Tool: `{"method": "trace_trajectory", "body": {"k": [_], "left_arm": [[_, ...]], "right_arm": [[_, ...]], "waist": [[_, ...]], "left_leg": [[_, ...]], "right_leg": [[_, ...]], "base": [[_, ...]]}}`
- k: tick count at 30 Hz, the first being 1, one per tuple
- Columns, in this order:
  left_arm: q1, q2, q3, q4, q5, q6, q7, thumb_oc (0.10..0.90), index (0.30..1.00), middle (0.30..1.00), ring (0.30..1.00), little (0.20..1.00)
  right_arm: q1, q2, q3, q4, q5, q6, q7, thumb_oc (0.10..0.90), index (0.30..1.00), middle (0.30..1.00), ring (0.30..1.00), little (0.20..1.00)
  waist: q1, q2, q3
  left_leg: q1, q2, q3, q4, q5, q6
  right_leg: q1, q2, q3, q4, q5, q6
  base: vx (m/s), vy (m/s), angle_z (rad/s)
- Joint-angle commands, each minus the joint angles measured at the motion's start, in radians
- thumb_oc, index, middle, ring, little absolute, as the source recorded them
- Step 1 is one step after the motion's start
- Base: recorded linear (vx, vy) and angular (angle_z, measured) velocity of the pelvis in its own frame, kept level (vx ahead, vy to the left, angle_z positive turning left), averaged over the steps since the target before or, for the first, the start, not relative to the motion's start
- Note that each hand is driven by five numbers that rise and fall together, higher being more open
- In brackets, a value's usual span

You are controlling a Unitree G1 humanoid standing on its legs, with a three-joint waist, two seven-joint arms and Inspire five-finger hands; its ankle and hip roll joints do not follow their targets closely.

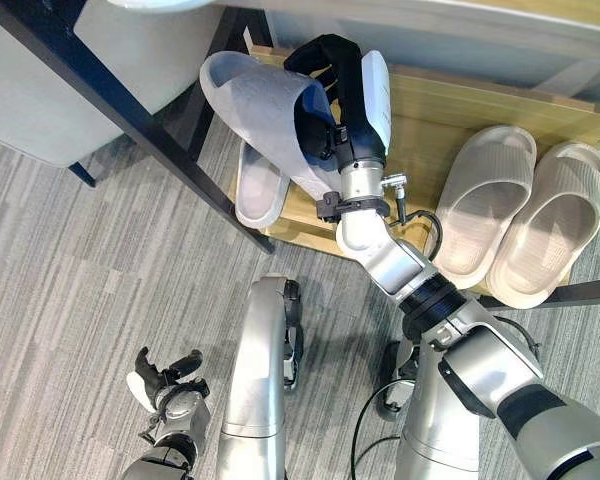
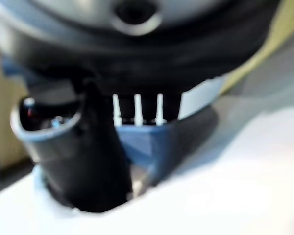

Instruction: Arrange the slippers neatly on the shoe rack.

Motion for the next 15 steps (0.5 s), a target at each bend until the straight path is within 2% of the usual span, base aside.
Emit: {"method": "trace_trajectory", "body": {"k": [1, 8, 15], "left_arm": [[0.028, 0.078, -0.03, 0.03, -0.005, -0.026, 0.049, 0.8, 0.9, 0.9, 0.9, 0.9], [0.033, 0.075, -0.048, 0.031, 0.019, -0.009, 0.051, 0.8, 0.9, 0.9, 0.9, 0.9], [0.036, 0.074, -0.058, 0.054, 0.062, 0.008, 0.045, 0.8, 0.9, 0.9, 0.9, 0.9]], "right_arm": [[-0.203, 0.024, 0.006, -0.079, -0.02, -0.047, -0.068, 0.4, 0.3, 0.3, 0.3, 0.3], [-0.199, -0.011, -0.065, -0.098, -0.027, -0.05, -0.149, 0.4, 0.3, 0.3, 0.3, 0.3], [-0.173, -0.045, -0.113, -0.112, -0.003, -0.074, -0.159, 0.4, 0.3, 0.3, 0.3, 0.3]], "waist": [[0.009, -0.009, 0.029], [0.002, -0.019, 0.051], [0.009, -0.031, 0.061]], "left_leg": [[0.072, -0.01, -0.106, 0.091, -0.108, 0.052], [0.071, -0.009, -0.105, 0.098, -0.113, 0.046], [0.071, -0.011, -0.111, 0.102, -0.114, 0.04]], "right_leg": [[0.017, 0.032, 0.143, 0.023, 0.107, -0.073], [0.017, 0.041, 0.146, 0.046, 0.105, -0.083], [0.018, 0.05, 0.142, 0.049, 0.11, -0.082]], "base": [[0.0, 0.0, 0.0], [-0.01, 0.0, -0.02], [-0.01, -0.004, -0.02]]}}
